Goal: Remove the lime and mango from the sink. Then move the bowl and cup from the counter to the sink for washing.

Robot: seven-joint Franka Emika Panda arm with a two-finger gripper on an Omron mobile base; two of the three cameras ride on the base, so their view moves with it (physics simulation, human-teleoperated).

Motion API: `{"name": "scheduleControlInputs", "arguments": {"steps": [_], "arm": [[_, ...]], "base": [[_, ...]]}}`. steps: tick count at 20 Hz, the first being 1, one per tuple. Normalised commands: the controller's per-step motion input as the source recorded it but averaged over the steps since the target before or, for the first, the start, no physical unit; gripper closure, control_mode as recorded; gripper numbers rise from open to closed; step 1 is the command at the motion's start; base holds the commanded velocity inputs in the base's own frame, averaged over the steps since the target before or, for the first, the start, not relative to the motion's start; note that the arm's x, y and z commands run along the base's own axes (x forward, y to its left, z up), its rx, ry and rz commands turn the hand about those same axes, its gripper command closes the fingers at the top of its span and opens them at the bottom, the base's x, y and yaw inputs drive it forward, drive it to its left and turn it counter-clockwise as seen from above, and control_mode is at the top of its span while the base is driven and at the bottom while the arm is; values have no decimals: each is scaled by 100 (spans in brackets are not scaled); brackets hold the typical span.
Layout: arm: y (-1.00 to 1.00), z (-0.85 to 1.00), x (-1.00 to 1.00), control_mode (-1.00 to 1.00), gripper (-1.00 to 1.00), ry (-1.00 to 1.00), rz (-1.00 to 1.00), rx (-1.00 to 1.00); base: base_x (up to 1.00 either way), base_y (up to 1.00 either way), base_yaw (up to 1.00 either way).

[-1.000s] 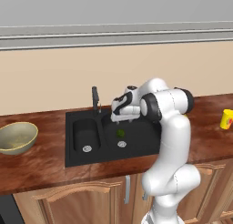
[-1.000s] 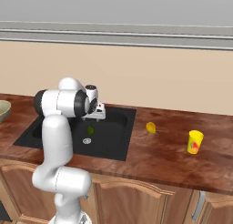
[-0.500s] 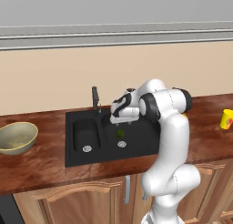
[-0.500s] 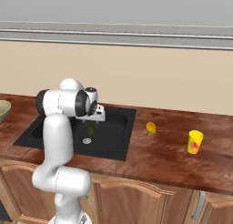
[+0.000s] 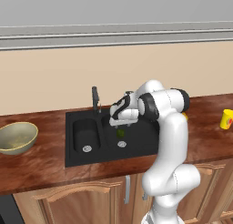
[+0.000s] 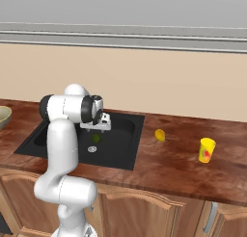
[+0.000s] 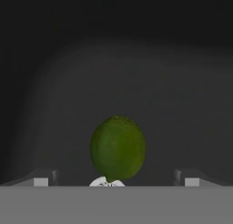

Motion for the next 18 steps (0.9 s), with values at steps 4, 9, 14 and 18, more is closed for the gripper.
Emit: {"name": "scheduleControlInputs", "arguments": {"steps": [4,9,14,18], "arm": [[4,-16,3,-100,-100,0,0,0],[3,-17,6,-100,-100,0,0,0],[1,-18,8,-100,-100,0,0,0],[1,-17,9,-100,-100,2,0,0]], "base": [[0,0,0],[0,0,0],[0,0,0],[0,0,0]]}}
